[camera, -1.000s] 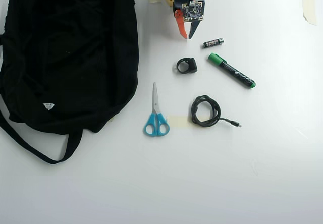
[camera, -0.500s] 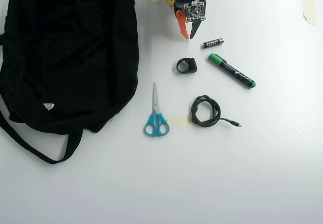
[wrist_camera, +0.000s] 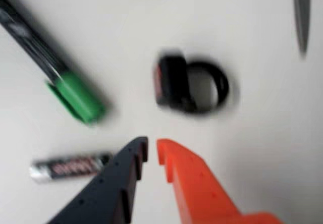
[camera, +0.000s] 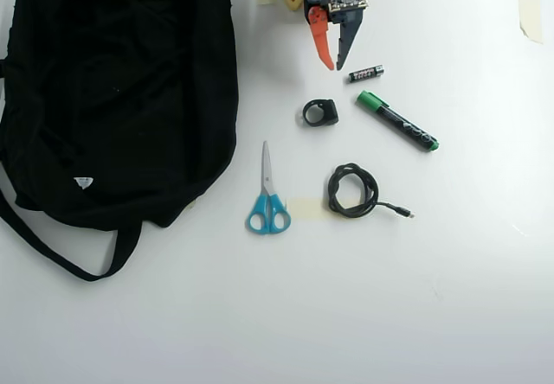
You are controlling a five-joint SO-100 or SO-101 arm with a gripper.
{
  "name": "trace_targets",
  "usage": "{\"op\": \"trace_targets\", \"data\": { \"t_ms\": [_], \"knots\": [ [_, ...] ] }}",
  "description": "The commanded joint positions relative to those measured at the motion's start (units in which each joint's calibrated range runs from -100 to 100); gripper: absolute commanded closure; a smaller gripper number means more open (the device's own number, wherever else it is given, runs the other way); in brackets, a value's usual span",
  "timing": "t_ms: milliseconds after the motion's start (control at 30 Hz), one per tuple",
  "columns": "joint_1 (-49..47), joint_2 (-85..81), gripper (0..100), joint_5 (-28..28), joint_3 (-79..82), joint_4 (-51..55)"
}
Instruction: Put the green marker into the black bag
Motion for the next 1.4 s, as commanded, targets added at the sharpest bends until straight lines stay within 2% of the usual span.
{"op": "trace_targets", "data": {
  "t_ms": [0, 100, 300, 633, 900, 1067, 1367],
  "knots": [
    [-3.07, 7.96, 98, -0.15, -9.36, -8.82],
    [-3.60, 13.85, 98, -0.09, -14.12, -16.83],
    [-3.60, 25.72, 98, -0.09, -25.98, -25.19],
    [-4.12, 38.17, 98, -0.15, -42.78, -25.44],
    [-12.12, 46.38, 98, -0.15, -50.77, -25.27],
    [-14.22, 52.94, 98, 0.33, -60.57, -21.14],
    [-16.24, 59.75, 98, 0.54, -75.66, 0.48]
  ]
}}
